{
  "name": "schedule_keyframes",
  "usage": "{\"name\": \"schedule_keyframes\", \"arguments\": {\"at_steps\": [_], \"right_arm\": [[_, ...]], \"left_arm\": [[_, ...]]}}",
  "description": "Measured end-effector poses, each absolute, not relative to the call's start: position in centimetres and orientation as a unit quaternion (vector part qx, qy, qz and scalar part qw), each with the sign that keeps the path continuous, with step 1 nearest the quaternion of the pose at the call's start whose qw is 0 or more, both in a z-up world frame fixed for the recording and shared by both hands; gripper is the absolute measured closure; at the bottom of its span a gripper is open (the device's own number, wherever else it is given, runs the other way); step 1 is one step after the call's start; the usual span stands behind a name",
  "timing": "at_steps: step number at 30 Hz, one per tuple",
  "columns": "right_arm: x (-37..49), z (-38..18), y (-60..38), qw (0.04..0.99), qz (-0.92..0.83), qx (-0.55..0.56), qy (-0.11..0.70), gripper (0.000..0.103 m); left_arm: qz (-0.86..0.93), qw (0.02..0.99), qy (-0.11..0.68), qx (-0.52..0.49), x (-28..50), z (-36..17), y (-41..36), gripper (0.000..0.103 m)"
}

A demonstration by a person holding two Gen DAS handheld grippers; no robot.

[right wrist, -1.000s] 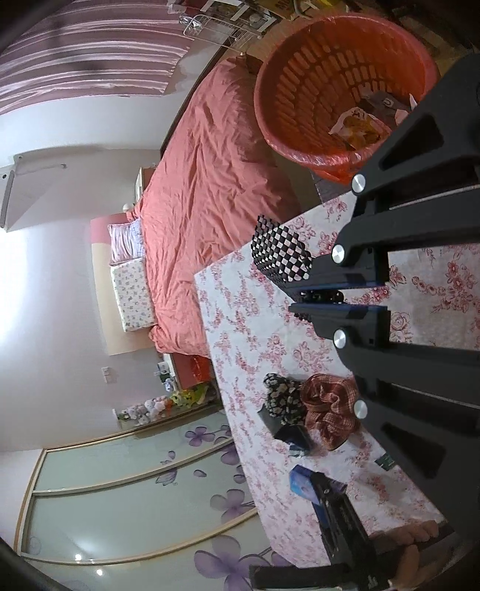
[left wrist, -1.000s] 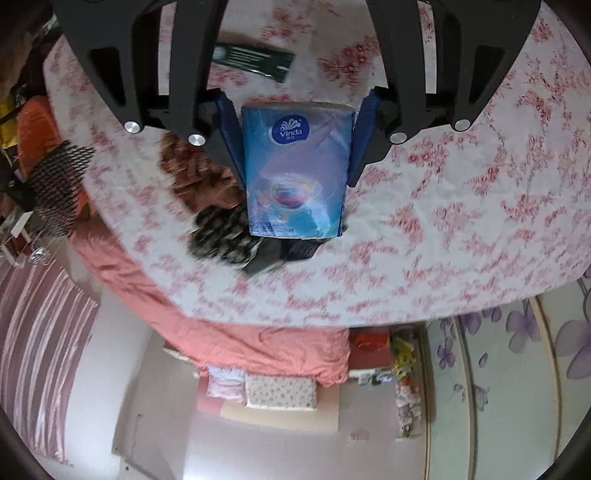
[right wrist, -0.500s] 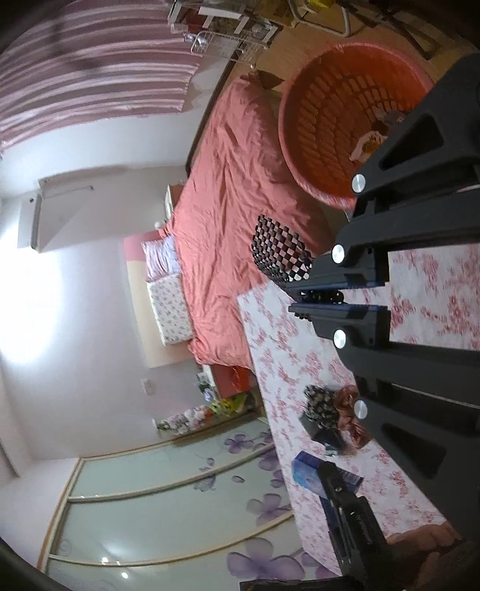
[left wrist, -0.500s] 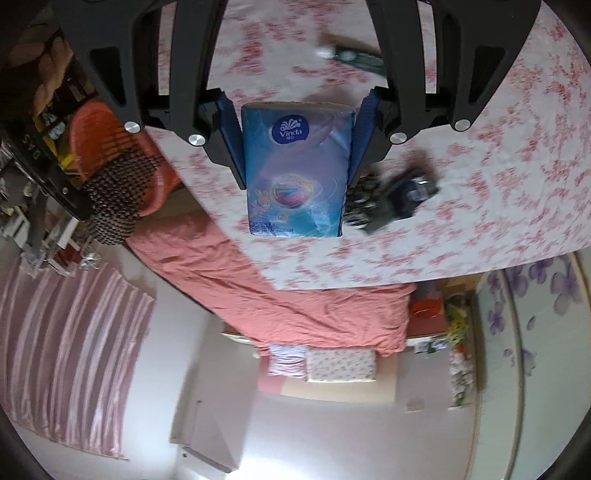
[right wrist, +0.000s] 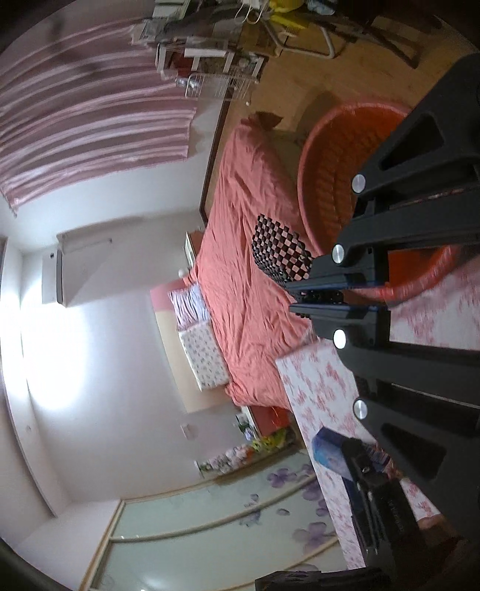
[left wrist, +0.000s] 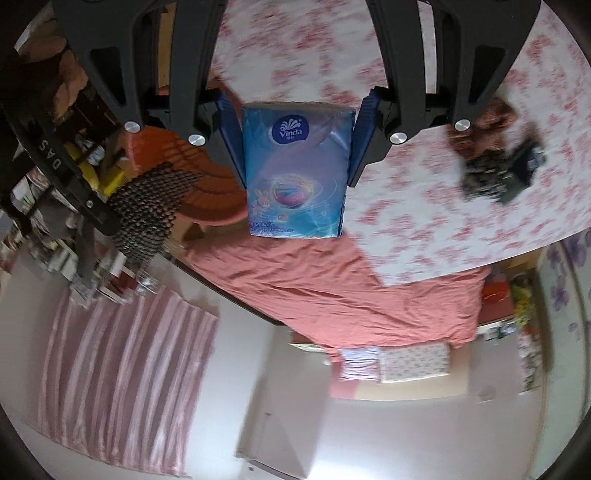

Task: Collect trash
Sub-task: 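Carry the tissue pack in left tool and mesh in right tool over the basket, then open left tool to drop the tissue pack while right tool releases the mesh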

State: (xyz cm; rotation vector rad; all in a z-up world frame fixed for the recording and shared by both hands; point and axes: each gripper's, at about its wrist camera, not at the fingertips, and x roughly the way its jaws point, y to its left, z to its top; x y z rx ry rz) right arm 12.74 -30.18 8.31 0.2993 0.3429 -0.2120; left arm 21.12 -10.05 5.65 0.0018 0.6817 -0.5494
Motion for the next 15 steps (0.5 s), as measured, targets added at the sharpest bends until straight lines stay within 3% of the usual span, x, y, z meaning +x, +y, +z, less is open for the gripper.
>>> {"name": "schedule_keyframes", "arguments": {"at_steps": [15], "right_arm": [[12.5, 5.0, -38.4, 0.954, -0.162, 0.177, 0.180, 0.096]], "left_arm": [[-0.352, 0.865, 0.356, 0.034, 21.8, 2.6, -20.2, 0.051]]}}
